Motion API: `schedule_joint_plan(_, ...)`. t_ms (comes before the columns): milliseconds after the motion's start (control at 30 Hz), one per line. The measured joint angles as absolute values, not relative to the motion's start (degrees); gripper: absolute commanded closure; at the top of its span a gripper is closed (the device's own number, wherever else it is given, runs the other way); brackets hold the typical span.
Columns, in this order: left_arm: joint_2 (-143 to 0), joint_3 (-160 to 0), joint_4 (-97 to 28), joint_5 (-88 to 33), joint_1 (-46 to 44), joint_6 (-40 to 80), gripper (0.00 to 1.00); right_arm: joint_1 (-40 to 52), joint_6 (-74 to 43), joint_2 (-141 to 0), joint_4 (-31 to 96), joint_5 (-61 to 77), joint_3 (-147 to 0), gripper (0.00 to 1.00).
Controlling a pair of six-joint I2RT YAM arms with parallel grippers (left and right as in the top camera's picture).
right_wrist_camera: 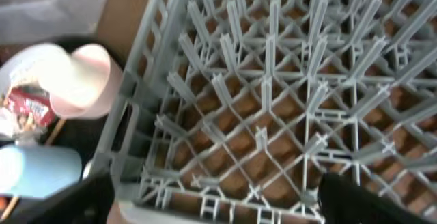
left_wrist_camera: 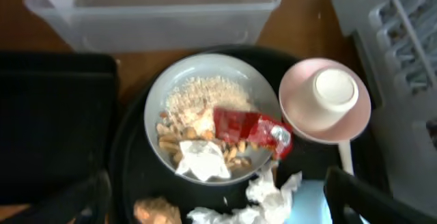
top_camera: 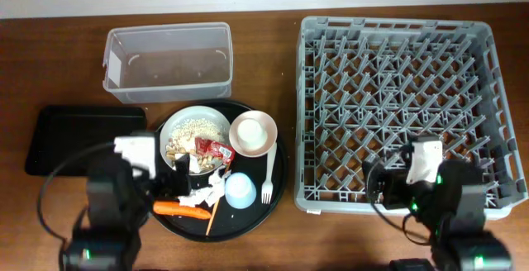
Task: Sort waste into correct bins and load items into the dishwasher rack
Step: 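Grasp the red snack wrapper on the plate with the left gripper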
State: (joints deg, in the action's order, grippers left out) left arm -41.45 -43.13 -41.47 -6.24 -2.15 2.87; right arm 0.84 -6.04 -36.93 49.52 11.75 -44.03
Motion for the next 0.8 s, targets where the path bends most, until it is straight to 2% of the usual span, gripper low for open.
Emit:
schedule_joint_plan(100,-57.2,-55.6,-54.6,-8.1,-2.2,2.9,0.01,0.8,-6.0,-50.7,59.3,12.0,-51.9,0.02)
schedule_joint_plan(233,-71.1,-59.0,-55.5,-8.6,-2.2,2.9,0.02,0.8,-6.1,-58.0,61.2,12.0,-52.2,0.02)
schedule_joint_plan(267,-74.0,-59.0,-55.5,-8.6,-2.2,2.9,0.27,0.8,-6.0,-58.5,61.3,12.0,-52.2,0.02)
schedule_joint_plan(467,-90.6,-59.2,-52.9,-8.9,-2.2,3.1,0.28,0.8,-6.0,-58.6,61.3,12.0,-52.2,0.02)
schedule_joint_plan(533,-93.9,-59.2,-51.1,-8.9,-2.2,3.1,0.37,0.8,-6.1,-58.6,61.3,12.0,-52.2,0.02)
schedule_joint_plan(567,-95.0,-59.2,-50.5,-9.1,-2.2,3.1,0.4,0.8,-6.1,-58.6,61.3,12.0,-52.2,0.02)
schedule_joint_plan(800,-96.0,-59.1,-46.4,-9.9,-2.2,3.3,0.4,0.8,-6.0,-58.6,61.3,12.0,-52.2,0.01)
